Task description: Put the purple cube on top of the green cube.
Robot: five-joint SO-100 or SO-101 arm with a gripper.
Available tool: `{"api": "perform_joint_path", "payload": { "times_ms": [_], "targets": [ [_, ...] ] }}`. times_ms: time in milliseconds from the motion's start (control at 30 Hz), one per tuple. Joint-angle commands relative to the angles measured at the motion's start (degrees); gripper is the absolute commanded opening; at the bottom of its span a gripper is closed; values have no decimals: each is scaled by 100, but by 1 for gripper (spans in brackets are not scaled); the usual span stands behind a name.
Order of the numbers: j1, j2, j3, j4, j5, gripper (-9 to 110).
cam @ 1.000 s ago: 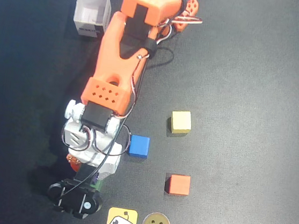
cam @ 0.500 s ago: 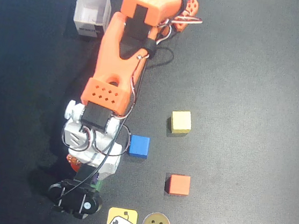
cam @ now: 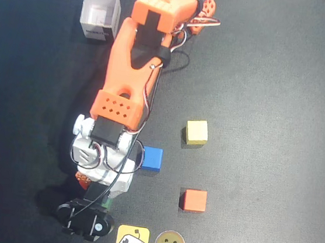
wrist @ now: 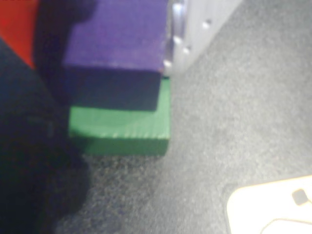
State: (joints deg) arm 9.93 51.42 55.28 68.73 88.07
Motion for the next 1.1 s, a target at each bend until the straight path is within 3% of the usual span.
{"api": "perform_joint_path", "payload": {
  "times_ms": [0, 533, 1067],
  "targets": [
    [-35, 79, -202, -62, 44, 16],
    [-70, 97, -264, -105, 44, 24],
    [-123, 378, -185, -53, 114, 24]
  ]
}}
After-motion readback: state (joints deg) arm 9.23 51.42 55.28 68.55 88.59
